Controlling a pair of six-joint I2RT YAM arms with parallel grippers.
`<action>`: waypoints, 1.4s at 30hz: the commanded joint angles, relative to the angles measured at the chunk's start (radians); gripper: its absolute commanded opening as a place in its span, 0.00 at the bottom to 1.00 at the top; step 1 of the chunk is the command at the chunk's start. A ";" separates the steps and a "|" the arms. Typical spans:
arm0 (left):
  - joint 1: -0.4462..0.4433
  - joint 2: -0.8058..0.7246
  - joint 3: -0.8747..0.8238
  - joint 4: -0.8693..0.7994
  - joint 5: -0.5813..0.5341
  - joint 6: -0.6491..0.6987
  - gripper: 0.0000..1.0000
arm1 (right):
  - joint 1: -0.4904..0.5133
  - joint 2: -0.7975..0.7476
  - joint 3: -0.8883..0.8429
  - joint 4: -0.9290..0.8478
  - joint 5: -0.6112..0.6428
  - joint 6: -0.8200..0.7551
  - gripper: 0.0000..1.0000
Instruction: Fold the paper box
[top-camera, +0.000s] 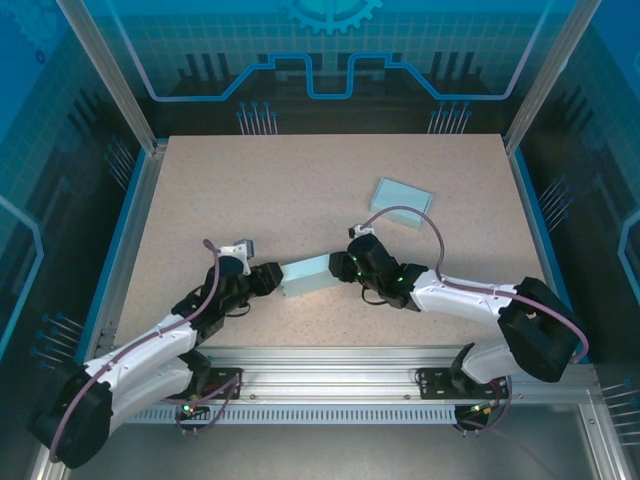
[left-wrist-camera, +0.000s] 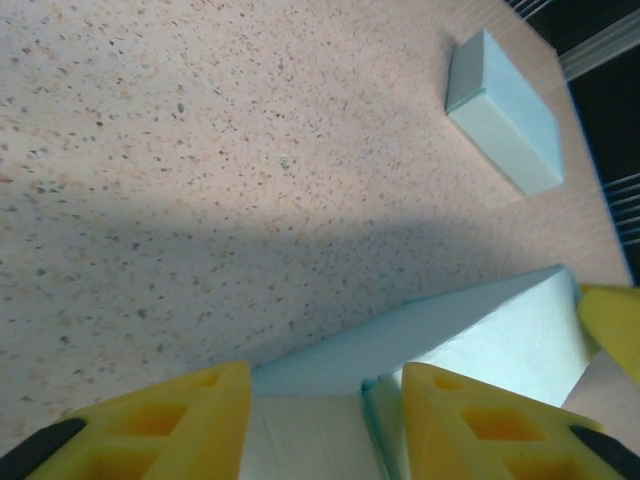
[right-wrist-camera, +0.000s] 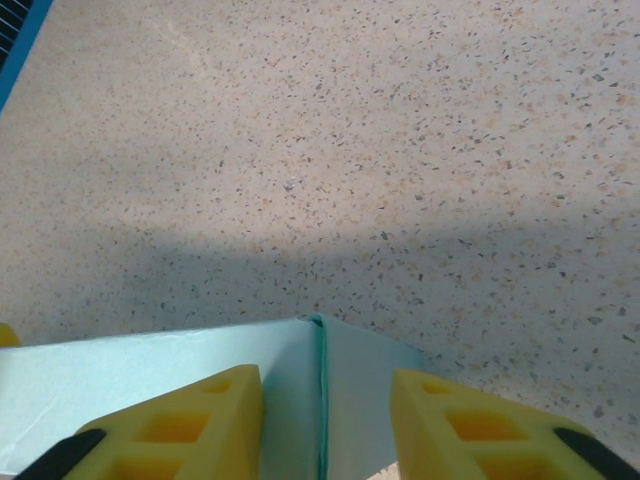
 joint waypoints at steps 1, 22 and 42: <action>-0.007 -0.007 0.041 -0.135 -0.020 0.103 0.46 | 0.017 0.049 0.002 -0.289 0.019 -0.057 0.43; -0.008 0.031 0.015 -0.071 0.039 0.053 0.49 | 0.057 0.055 0.283 -0.409 -0.046 -0.142 1.00; -0.009 0.054 -0.006 -0.058 0.007 0.010 0.44 | 0.099 0.170 0.296 -0.516 0.088 -0.124 0.89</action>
